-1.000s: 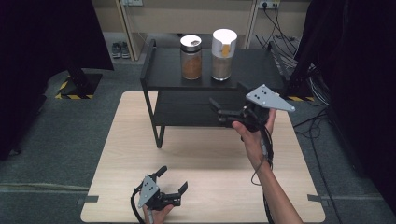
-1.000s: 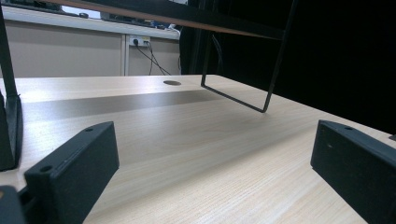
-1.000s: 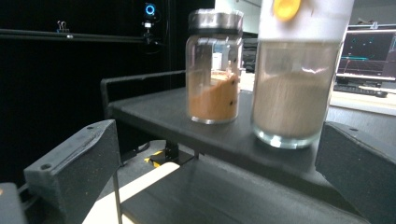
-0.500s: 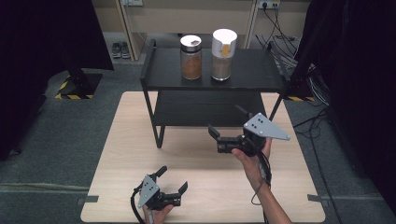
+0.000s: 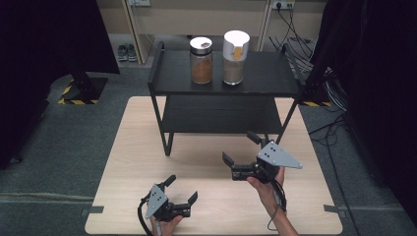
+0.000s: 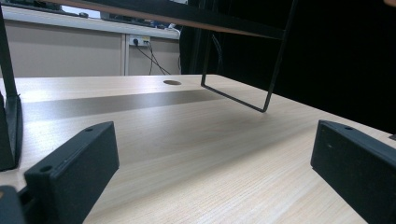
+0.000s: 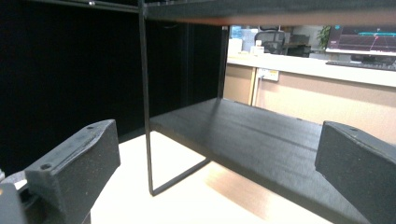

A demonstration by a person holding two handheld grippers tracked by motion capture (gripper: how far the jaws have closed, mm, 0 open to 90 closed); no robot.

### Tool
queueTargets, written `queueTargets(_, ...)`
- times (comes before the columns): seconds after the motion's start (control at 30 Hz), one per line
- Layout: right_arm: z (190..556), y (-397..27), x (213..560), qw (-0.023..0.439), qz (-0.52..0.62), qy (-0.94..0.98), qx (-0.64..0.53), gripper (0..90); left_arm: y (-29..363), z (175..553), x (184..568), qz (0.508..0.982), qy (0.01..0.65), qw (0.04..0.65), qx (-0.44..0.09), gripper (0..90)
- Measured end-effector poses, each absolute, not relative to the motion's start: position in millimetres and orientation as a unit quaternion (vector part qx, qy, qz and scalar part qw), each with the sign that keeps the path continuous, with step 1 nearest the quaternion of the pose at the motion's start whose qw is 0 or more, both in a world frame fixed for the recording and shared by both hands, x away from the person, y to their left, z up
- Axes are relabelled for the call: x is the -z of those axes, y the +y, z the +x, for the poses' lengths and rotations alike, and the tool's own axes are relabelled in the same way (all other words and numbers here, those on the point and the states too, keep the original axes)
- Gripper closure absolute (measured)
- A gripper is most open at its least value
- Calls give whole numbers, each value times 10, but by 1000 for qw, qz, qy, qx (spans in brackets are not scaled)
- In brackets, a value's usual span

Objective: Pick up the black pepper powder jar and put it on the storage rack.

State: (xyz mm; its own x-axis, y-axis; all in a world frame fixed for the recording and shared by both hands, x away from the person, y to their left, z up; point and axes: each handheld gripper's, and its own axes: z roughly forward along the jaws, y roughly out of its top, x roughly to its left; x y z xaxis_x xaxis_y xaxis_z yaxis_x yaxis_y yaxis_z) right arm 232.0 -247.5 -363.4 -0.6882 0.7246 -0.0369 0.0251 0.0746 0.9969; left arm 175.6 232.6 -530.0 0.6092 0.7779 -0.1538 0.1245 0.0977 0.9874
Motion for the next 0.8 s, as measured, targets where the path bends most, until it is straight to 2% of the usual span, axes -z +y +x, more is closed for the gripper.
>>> queueTargets(0.8,2186,-2577,4104,259,285,690,-613,3,2326,1756,5300,622,362,646,-253,3)
